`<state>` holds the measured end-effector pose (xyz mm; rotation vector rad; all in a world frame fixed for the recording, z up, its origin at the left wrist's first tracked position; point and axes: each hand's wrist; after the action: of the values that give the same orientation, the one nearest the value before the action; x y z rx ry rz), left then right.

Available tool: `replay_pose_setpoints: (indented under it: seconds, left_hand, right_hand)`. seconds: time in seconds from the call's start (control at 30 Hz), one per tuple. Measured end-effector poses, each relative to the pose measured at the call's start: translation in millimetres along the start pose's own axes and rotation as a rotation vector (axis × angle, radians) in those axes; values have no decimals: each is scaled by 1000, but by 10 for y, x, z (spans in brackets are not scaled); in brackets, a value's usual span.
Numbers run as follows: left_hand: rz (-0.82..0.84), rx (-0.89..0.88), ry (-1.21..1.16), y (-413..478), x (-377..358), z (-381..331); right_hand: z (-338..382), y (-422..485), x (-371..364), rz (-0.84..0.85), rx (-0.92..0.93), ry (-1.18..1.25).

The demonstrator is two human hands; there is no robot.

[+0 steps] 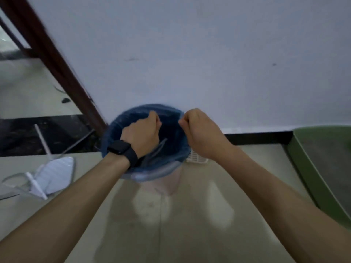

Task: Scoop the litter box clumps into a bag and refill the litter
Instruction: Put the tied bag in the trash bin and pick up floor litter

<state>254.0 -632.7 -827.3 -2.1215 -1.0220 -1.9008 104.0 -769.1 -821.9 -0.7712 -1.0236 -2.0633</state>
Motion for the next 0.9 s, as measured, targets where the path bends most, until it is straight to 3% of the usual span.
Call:
replay_pose_setpoints:
  seconds: [0.2,0.33,0.43,0.57,0.67,0.77,0.83,0.9]
  left_hand:
    - [247,20,221,-123,-15,452]
    - [400,-53,190,-161,3,427]
    - [372,-49,6,-113,38,357]
    - [304,-73,45,-60,47,228]
    - [108,-176,111,-70,46,-35]
    - [-138,-339,16,-118,-50,-472]
    - [-196,-427,-107,-184,-207,-828]
    - [-141,-460,-236,-291,-490,-1196]
  right_hand:
    - [186,227,-417,286,93,-384]
    - [181,209,-459,338,98,-341]
    - [107,232,-401,294,96,-324]
    - [-2,138,-275,370,51,-236]
    - [-157,-17,-119,99,-31,-26]
    - [-478,-285,112,-171,-184,3]
    - [-777,-563,263,-242,-379,34]
    - [-1107,-940,383,-236,-522,10]
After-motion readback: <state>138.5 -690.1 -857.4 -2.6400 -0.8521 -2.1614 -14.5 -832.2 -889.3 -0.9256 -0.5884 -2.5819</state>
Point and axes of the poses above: each hand's wrist, its own y-axis towards the middle knuckle, its own x-axis out of the back of the hand, z = x × y, and after that the axes turned 7 degrees about -z, right-handed
